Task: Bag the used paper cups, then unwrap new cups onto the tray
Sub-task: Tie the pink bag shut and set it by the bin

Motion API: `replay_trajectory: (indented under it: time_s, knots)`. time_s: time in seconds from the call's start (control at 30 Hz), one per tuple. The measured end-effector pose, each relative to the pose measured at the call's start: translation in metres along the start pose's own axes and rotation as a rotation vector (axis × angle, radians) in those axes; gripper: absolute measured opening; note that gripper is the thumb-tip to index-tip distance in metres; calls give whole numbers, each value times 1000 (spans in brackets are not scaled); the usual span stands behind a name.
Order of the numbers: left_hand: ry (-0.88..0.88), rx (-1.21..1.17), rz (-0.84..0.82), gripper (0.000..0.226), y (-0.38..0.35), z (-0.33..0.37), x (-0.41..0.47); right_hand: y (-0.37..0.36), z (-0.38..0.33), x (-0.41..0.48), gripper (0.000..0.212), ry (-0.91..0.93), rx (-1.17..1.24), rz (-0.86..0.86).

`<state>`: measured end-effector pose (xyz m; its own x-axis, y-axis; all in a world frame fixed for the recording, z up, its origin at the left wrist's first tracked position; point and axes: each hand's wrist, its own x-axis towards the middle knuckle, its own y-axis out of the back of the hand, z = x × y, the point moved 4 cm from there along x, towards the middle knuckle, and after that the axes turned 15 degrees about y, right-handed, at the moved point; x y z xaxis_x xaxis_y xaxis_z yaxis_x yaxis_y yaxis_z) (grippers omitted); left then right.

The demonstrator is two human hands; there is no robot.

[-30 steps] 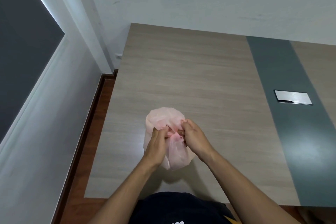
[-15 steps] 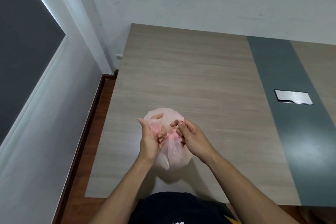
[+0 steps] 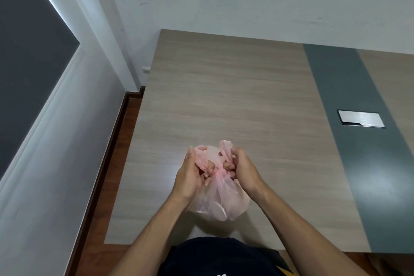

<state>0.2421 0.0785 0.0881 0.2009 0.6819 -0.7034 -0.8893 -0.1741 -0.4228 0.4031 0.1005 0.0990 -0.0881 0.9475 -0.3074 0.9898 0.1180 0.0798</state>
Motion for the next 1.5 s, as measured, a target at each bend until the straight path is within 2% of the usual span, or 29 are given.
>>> replay_trajectory:
  time_s: [0.07,0.1,0.17,0.27,0.33,0.4,0.5,0.57,0.7,0.8,0.87,0.9,0.97,1.03,1.1,1.2,1.3,1.43,1.5]
  knots:
    - [45,-224,-88,77,-1,-1,-2,2,5,2,25,19,34,-21]
    - [56,-319,-136,75,0,-2,-2,3,4,2,21,33,30,-16]
    - [43,-346,-162,60,2,-1,-1,3,4,1,15,59,32,-14]
    - [16,-227,-93,33,-1,1,3,2,7,1,21,51,16,-7]
    - [-28,-25,2,14,-1,2,1,2,8,1,23,53,8,-5]
    - [-75,229,67,26,3,2,0,0,2,0,21,97,-2,-39]
    - [-67,378,17,51,10,4,3,0,-9,-4,11,170,-91,-169]
    - [-44,405,-16,44,13,6,6,3,-13,-5,12,179,-149,-249]
    - [-46,426,39,3,13,8,5,7,-18,-5,11,178,-217,-349]
    - [-87,478,169,14,17,7,10,6,-19,-5,32,133,-231,-368]
    - [-85,595,185,20,18,6,11,8,-21,-7,47,140,-283,-413]
    - [-59,631,162,22,18,4,11,9,-24,-8,46,167,-310,-437]
    - [10,637,97,21,18,3,11,9,-25,-10,30,224,-357,-465]
    - [55,641,61,21,18,3,9,7,-22,-12,19,233,-376,-461]
    - [37,693,83,22,20,4,7,5,-19,-12,22,187,-386,-417]
    - [-62,728,116,27,17,3,1,6,-18,-10,33,113,-410,-300]
    - [-162,739,128,26,12,1,-2,9,-15,-5,25,54,-474,-213]
    - [-287,896,118,16,6,3,-5,11,-6,-3,10,-105,-415,-182]
    - [-336,989,121,15,3,7,-7,13,-3,-1,16,-160,-375,-165]
